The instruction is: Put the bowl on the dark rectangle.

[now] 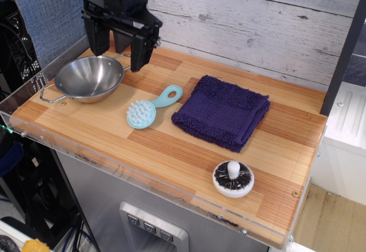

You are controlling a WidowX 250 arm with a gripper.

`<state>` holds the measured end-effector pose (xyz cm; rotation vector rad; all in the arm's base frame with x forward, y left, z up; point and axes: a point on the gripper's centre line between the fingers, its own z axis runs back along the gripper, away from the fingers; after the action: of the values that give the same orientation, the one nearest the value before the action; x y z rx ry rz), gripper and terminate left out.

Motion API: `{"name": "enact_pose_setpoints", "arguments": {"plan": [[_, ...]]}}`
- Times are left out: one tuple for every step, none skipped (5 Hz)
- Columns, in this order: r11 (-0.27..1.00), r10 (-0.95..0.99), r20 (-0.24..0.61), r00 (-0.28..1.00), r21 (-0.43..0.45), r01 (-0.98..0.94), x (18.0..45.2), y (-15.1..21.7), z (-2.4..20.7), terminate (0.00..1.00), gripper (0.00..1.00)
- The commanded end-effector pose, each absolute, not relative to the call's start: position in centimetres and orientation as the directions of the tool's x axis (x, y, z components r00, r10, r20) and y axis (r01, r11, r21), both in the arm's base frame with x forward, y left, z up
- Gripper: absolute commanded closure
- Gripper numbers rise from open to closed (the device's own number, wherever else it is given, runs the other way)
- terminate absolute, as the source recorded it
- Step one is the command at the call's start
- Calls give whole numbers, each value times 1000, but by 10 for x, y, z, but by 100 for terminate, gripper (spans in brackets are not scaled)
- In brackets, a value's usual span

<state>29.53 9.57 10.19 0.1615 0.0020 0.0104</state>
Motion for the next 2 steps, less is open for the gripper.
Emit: {"name": "enact_pose_setpoints", "arguments": {"plan": [[983,-8,61,998,182,-4,315,117,83,0,0],[987,1,31,1000,161,-6,322,125,70,0,0]]}}
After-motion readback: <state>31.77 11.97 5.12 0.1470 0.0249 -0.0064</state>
